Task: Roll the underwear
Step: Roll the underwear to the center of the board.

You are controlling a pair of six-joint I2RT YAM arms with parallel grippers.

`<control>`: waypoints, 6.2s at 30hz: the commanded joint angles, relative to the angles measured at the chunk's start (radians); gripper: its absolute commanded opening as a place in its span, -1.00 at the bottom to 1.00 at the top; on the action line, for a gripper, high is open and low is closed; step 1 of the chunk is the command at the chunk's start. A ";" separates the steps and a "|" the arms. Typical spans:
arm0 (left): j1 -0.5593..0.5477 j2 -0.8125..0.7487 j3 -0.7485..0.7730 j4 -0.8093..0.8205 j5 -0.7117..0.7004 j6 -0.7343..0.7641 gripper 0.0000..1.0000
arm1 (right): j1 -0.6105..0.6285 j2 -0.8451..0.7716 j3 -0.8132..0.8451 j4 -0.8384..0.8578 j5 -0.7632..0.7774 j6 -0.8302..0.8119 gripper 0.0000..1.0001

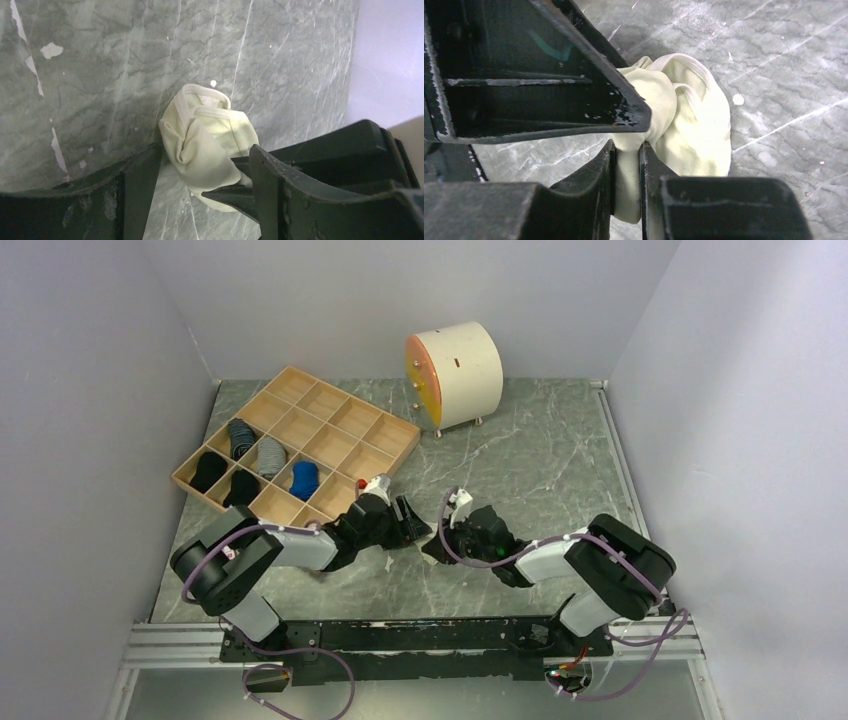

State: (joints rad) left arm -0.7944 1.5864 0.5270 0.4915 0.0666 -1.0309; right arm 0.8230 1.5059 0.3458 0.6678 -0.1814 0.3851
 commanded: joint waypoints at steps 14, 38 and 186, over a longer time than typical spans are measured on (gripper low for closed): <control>-0.016 0.080 -0.007 -0.087 0.036 0.051 -0.27 | -0.086 0.055 -0.069 0.154 -0.133 0.131 -0.39; -0.023 0.061 0.062 -0.222 -0.024 0.078 -0.33 | 0.236 -0.113 0.321 -0.651 0.461 -0.193 0.19; -0.038 0.064 0.115 -0.199 -0.047 0.084 -0.27 | -0.015 -0.210 0.257 -0.617 0.136 -0.124 -0.02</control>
State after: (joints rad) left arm -0.8238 1.6421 0.6231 0.3717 0.0463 -0.9806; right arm 0.7277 1.2900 0.5293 0.2321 -0.2493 0.3672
